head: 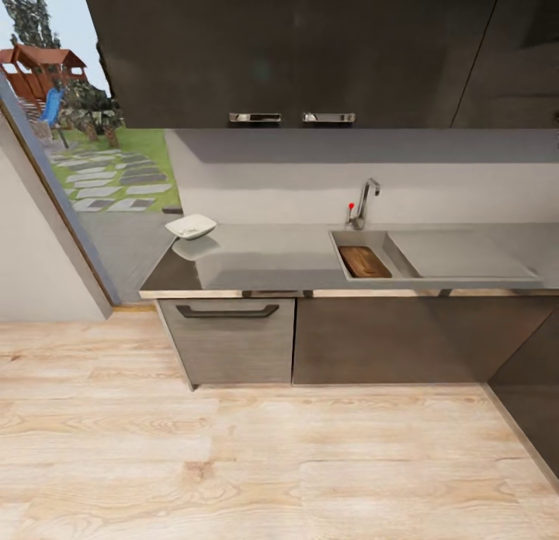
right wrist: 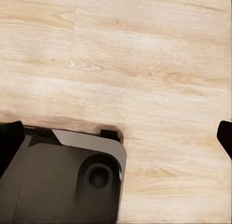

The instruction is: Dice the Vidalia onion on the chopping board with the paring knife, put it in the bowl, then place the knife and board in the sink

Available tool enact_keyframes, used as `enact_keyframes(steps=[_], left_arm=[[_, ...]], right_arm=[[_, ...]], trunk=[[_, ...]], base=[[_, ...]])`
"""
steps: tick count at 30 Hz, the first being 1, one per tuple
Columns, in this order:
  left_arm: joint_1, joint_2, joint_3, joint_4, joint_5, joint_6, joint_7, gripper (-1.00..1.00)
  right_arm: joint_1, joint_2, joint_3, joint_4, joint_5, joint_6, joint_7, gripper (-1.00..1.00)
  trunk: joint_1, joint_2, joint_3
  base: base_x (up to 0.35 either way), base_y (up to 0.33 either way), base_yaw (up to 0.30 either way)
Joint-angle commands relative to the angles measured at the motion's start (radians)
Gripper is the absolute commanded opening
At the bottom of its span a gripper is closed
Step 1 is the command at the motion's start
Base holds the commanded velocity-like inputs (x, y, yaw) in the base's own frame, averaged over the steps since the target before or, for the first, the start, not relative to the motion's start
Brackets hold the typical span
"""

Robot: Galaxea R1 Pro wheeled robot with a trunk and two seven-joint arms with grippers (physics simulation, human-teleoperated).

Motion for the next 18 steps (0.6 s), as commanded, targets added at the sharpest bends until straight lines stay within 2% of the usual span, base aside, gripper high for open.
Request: enact_keyframes(steps=[1, 2, 4, 5, 9, 18], left_arm=[[-0.002, -0.001, -0.001, 0.004, 0.006, -0.006, -0.004, 1.0], [-0.001, -0.003, -0.002, 0.004, 0.006, -0.006, -0.004, 1.0], [-0.001, -0.005, -0.002, 0.004, 0.006, -0.006, -0.004, 1.0], [-0.001, -0.005, -0.001, 0.004, 0.006, -0.006, -0.004, 1.0], [-0.001, -0.005, -0.002, 0.004, 0.006, -0.006, -0.005, 1.0], [-0.001, -0.005, -0.001, 0.004, 0.006, -0.006, -0.005, 1.0]], right_arm=[[0.0, 0.001, -0.007, 0.001, -0.02, 0.001, -0.004, 1.0], [0.001, 0.002, -0.007, 0.001, -0.07, 0.005, -0.005, 1.0], [0.002, 0.002, -0.007, 0.001, -0.126, 0.008, -0.005, 1.0], [0.002, 0.001, -0.007, 0.001, -0.141, 0.008, -0.005, 1.0], [0.002, 0.004, -0.007, 0.0, -0.155, 0.009, -0.006, 1.0], [0.002, 0.012, -0.007, 0.0, -0.157, 0.008, -0.004, 1.0]], trunk=[[0.001, -0.002, 0.0], [0.001, -0.002, 0.001], [0.001, -0.002, 0.005], [0.001, -0.002, 0.006], [0.001, -0.002, 0.013], [0.001, -0.002, 0.027]], base=[[0.0, 0.0, 0.0], [0.0, 0.0, 0.0], [0.0, 0.0, 0.0], [0.0, 0.0, 0.0], [0.0, 0.0, 0.0], [0.0, 0.0, 0.0]])
